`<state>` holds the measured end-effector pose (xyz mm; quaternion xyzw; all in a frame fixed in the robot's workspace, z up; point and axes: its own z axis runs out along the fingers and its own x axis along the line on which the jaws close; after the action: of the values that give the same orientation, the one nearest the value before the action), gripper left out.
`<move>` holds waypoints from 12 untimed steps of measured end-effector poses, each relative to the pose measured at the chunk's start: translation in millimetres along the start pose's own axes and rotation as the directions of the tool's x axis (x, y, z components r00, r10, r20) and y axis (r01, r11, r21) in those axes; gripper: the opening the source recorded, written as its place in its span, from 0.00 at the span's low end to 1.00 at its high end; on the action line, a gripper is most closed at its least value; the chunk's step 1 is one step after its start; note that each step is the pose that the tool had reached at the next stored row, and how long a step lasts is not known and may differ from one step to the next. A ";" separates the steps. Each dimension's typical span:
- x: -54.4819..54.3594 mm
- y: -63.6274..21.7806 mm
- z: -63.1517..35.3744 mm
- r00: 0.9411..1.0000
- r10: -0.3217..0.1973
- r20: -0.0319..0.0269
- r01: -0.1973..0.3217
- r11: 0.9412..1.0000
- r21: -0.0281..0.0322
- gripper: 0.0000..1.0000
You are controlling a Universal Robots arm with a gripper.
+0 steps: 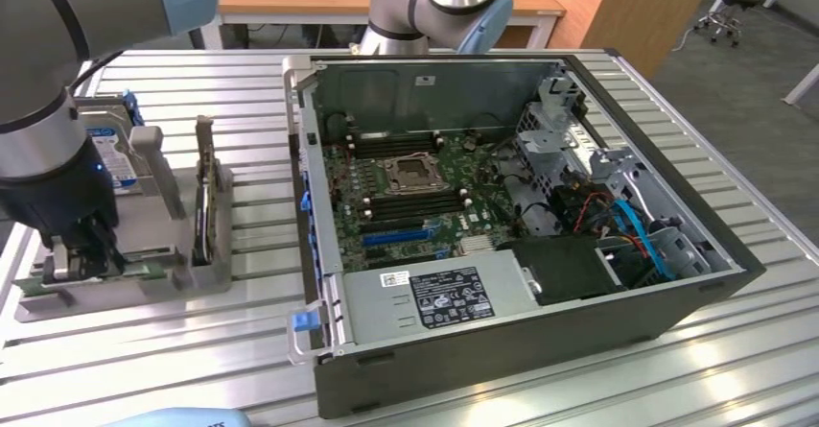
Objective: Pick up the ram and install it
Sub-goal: 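Pick up the ram and move it above insertion slot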
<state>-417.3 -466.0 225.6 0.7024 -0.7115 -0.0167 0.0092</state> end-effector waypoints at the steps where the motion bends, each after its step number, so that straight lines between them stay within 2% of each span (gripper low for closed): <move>1: 0.0 0.1 -1.8 1.000 0.000 0.000 0.000 1.000 0.000 0.12; 12: -0.3 1.0 -26.3 1.000 0.000 0.000 0.000 1.000 0.000 0.12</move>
<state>-417.3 -466.0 252.0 0.7024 -0.7115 -0.0167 0.0093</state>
